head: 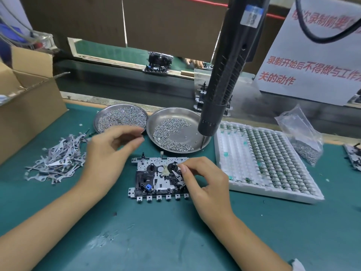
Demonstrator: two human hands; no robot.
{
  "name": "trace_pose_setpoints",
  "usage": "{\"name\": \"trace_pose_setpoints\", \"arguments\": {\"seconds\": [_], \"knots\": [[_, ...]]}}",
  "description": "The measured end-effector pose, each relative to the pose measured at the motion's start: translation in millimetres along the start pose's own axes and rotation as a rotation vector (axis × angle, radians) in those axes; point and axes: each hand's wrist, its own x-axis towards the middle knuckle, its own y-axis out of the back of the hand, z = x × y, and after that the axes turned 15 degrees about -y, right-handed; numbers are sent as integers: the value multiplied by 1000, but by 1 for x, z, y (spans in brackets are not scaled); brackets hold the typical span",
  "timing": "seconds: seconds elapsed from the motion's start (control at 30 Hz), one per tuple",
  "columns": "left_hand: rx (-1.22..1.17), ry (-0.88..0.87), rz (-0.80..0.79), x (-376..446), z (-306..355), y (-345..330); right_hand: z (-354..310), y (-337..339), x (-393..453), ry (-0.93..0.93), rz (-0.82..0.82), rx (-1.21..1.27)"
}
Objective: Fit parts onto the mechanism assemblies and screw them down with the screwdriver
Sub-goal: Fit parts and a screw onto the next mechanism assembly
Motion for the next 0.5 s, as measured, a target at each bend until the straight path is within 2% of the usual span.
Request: {"name": "trace_pose_setpoints", "arguments": {"seconds": [0.13,0.2,0.27,0.4,0.5], "knots": [[-36,-16,-53,-9,4,-10,-8,1,12,85,58,-73],[-47,9,-70,-12,2,-14,-15,1,32,54,46,-132],[-73,40,-65,-14,0,-15,-20,-2,57,-54,-34,-284],[-112,97,-6,-13,-3,-13,-17,-18,96,-281,-347,-745],[-104,146,40,-12,-5,-12,-14,-29,105,-371,-376,-781]]}}
